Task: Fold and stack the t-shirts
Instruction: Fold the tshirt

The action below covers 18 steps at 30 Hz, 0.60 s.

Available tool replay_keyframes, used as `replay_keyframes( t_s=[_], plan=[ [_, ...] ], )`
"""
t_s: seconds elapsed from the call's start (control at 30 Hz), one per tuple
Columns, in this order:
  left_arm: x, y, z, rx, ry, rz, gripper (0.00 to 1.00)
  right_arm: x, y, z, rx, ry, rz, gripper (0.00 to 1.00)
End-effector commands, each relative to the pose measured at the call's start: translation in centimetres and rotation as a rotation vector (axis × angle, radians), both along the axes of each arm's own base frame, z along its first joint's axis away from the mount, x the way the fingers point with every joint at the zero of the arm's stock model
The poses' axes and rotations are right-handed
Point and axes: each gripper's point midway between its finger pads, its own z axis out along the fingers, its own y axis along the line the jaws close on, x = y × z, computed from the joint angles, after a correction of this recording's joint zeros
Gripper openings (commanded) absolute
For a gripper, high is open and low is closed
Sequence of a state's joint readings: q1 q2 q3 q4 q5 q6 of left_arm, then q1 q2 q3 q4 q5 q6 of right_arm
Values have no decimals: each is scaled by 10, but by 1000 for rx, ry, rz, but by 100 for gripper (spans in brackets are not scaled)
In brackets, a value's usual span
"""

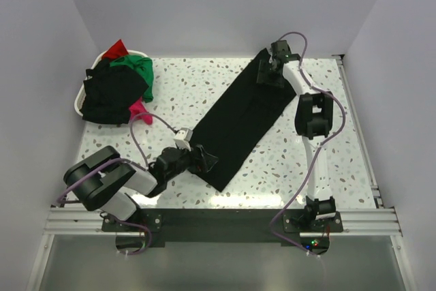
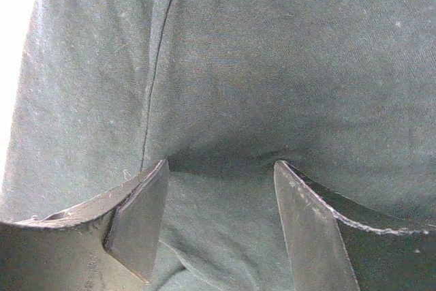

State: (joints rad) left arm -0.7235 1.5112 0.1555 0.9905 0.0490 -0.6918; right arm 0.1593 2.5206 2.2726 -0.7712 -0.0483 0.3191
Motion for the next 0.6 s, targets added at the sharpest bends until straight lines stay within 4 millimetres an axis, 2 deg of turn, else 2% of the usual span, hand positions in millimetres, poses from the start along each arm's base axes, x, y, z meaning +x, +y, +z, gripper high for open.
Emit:
replay_keyframes(
  t_s=[0.0, 0.17, 0.3, 0.43, 0.57],
  plan=[
    [-59, 7, -66, 130, 285, -66, 86, -13, 22, -32, 38, 77, 77, 68],
    [-71, -14, -74, 105, 318, -62, 86, -5, 44, -26, 47, 33, 124, 73],
    [-86, -38, -71, 80, 329, -116, 86, -3, 57, -25, 66, 19, 145, 74],
    [-89, -50, -72, 121, 320, -132, 86, -2, 66, -29, 92, 14, 160, 75],
    [-91, -59, -64, 115, 289, -154, 86, -1, 74, -33, 101, 11, 176, 75]
  ],
)
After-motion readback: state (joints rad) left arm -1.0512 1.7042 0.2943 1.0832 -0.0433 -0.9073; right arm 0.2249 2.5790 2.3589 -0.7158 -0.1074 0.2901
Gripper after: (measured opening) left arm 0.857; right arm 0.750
